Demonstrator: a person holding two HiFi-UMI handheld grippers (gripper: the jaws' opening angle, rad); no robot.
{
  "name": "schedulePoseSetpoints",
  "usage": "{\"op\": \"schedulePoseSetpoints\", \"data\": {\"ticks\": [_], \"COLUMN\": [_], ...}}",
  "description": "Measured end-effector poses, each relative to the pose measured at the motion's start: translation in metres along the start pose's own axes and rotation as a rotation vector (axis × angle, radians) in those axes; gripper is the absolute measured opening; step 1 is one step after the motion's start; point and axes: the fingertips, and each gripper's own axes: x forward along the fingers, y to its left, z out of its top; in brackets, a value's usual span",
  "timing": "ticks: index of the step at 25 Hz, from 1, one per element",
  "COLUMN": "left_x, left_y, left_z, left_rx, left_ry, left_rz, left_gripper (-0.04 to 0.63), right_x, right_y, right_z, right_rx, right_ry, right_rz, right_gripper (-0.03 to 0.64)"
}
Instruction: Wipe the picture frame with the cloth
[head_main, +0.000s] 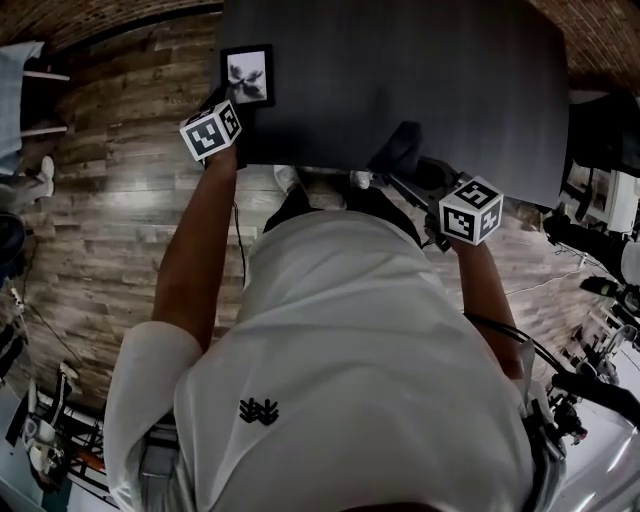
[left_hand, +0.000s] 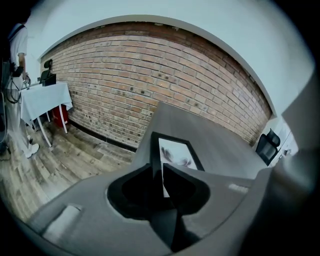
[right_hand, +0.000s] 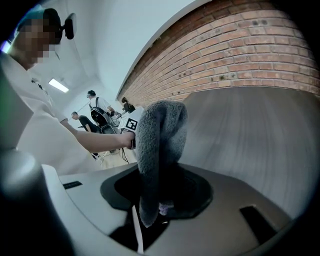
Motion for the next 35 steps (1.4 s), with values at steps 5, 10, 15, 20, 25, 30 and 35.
{"op": "schedulePoseSetpoints", "data": {"ticks": [5, 10, 15, 20, 25, 30, 35], "left_x": [-0.022, -0.095, -0.175, -0.226, -0.264, -0.275, -0.290], "left_y": [-0.005, -0.038, -0.135, -0.233, -0.304, -0.322, -0.337], "left_z": [0.007, 0.014, -0.014, -0.083, -0.143, -0.164, -0.172], "left_rx": [0.004, -0.026, -0.013, 0.032, 0.217, 0.109, 0.120], "left_ry": [-0.059, -0.167, -0.185, -0.073, 0.028, 0.043, 0.029], "left_rz": [0.004, -0.032, -0.209, -0.360, -0.434, -0.463, -0.445], "left_gripper": [0.087, 0.087, 0.037, 0.018, 0.015, 0.015, 0.015], "right_x": [-0.006, -0.022, -0.052, -0.083, -0.100, -0.106, -0.129], "right_y": [0.003, 0.002, 0.010, 0.019, 0.030, 0.039, 0.045], "right_z": [-0.003, -0.004, -0.028, -0.072, -0.102, -0.111, -0.122], "right_rx": [-0.055, -0.121, -0.207, -0.269, -0.305, -0.346, -0.385], "right_ry": [0.002, -0.043, -0.030, 0.002, -0.002, -0.022, -0.047], "right_rz": [0.039, 0.090, 0.143, 0.204, 0.250, 0.272, 0.253], "right_gripper": [0.147, 0.147, 0.147, 0.147, 0.147, 0.146, 0.144]}}
